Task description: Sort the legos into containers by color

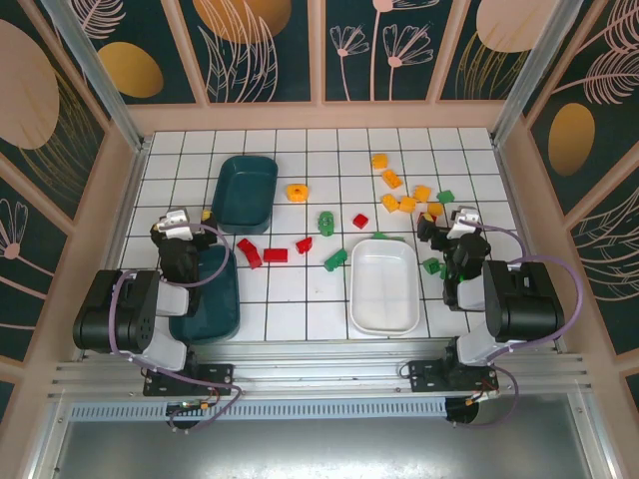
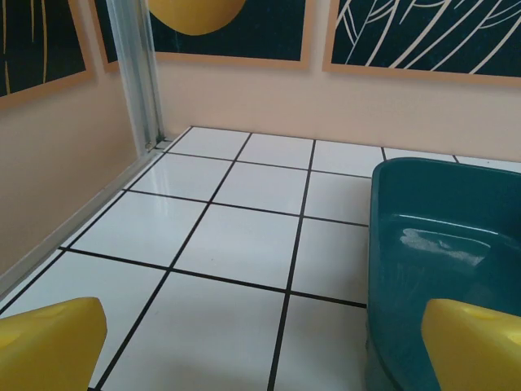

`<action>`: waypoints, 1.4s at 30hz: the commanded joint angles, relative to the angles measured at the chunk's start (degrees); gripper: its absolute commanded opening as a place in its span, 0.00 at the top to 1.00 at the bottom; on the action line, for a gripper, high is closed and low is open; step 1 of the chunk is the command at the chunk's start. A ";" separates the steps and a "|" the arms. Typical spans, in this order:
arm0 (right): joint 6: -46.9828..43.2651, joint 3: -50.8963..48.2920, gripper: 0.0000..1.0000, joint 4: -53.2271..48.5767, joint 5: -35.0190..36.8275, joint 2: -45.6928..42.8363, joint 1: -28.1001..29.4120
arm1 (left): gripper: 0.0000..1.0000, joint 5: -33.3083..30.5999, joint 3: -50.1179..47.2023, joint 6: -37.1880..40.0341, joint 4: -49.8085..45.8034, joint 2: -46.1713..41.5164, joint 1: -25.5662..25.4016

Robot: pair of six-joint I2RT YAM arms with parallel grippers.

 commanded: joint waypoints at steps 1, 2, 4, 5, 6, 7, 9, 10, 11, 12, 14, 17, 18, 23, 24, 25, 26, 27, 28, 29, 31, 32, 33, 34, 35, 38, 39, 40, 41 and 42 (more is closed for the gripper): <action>0.21 0.72 0.01 0.80 0.85 0.16 0.00 | 0.01 1.07 0.33 -0.02 0.47 -0.25 0.26; 0.25 0.69 0.01 0.77 0.85 0.21 -0.03 | 0.01 1.19 0.41 -0.01 0.42 -0.23 0.25; 0.22 0.70 0.01 0.80 0.85 0.15 -0.01 | 0.01 1.07 0.39 -0.03 0.46 -0.26 0.25; 0.21 0.72 0.01 0.80 0.85 0.21 -0.01 | 0.01 1.11 0.35 -0.02 0.42 -0.28 0.25; 0.23 0.72 0.01 0.80 0.85 0.21 -0.04 | 0.01 1.11 0.44 -0.01 0.42 -0.21 0.25; 0.23 0.67 0.01 0.79 0.85 0.16 -0.01 | 0.01 1.11 0.35 -0.01 0.42 -0.29 0.22; 0.24 0.71 0.01 0.79 0.85 0.20 -0.02 | 0.01 1.19 0.34 -0.01 0.42 -0.28 0.24; 0.29 0.68 0.01 0.81 0.85 0.19 -0.01 | 0.01 1.08 0.34 -0.06 0.45 -0.30 0.25; 0.21 0.67 0.01 0.80 0.85 0.21 -0.02 | 0.01 1.16 0.31 -0.05 0.44 -0.24 0.21; 0.21 0.73 0.01 0.80 0.85 0.17 -0.02 | 0.01 1.07 0.30 -0.02 0.50 -0.25 0.24; 0.22 0.65 0.01 0.76 0.85 0.17 -0.04 | 0.01 1.07 0.30 -0.02 0.51 -0.29 0.25; 0.22 0.71 0.01 0.84 0.85 0.21 0.02 | 0.01 1.12 0.35 -0.01 0.51 -0.27 0.25; 0.21 0.74 0.01 0.81 0.85 0.15 0.02 | 0.01 1.07 0.36 -0.01 0.51 -0.25 0.25; 0.22 0.65 0.01 0.80 0.85 0.10 -0.03 | 0.01 1.11 0.39 -0.02 0.51 -0.27 0.24; 0.27 0.68 0.01 0.80 0.85 0.21 0.01 | 0.01 1.08 0.34 -0.01 0.49 -0.28 0.28; 0.28 0.67 0.01 0.80 0.85 0.14 0.02 | 0.01 1.11 0.36 -0.01 0.51 -0.25 0.29; 0.22 0.73 0.01 0.80 0.85 0.16 0.01 | 0.01 1.05 0.34 -0.03 0.51 -0.25 0.26; 0.28 0.69 0.01 0.80 0.85 0.14 -0.05 | 0.01 1.08 0.33 -0.04 0.51 -0.25 0.25; 0.30 0.70 0.01 0.80 0.85 0.14 0.00 | 0.01 1.11 0.34 -0.01 0.51 -0.22 0.25; 0.30 0.68 0.01 0.82 0.85 0.12 0.02 | 0.01 1.07 0.34 -0.06 0.51 -0.26 0.31; 0.31 0.73 0.01 0.84 0.85 0.11 -0.03 | 0.01 1.07 0.32 -0.02 0.57 -0.25 0.21; 0.31 0.70 0.01 0.80 0.85 0.21 0.01 | 0.01 1.14 0.24 -0.03 0.60 -0.26 0.25; 0.31 0.71 0.01 0.80 0.85 0.14 0.02 | 0.01 1.13 0.25 -0.06 0.60 -0.33 0.27; 0.30 0.67 0.01 0.80 0.85 0.18 -0.01 | 0.01 1.11 0.21 -0.01 0.64 -0.27 0.25; 0.32 0.69 0.01 0.76 0.81 0.17 -0.07 | 0.01 1.07 0.25 -0.05 0.67 -0.29 0.25; 0.32 1.38 0.01 -0.32 2.60 -0.81 0.54 | 0.01 0.16 0.29 -0.29 0.49 -0.67 0.20; 0.27 3.45 0.01 -5.45 6.55 -3.30 1.74 | 0.01 -1.06 1.17 -0.78 -2.51 -2.02 0.25; -0.07 6.11 0.01 -12.84 9.00 -5.99 2.62 | 0.01 -2.05 2.83 -1.07 -7.70 -4.27 0.27; -0.49 8.94 0.01 -18.62 9.32 -7.83 3.19 | 0.01 -2.48 5.07 -1.34 -13.62 -6.52 0.24; -0.24 11.69 0.01 -23.76 10.34 -10.04 4.03 | 0.01 -2.60 8.28 -1.29 -19.14 -9.13 0.26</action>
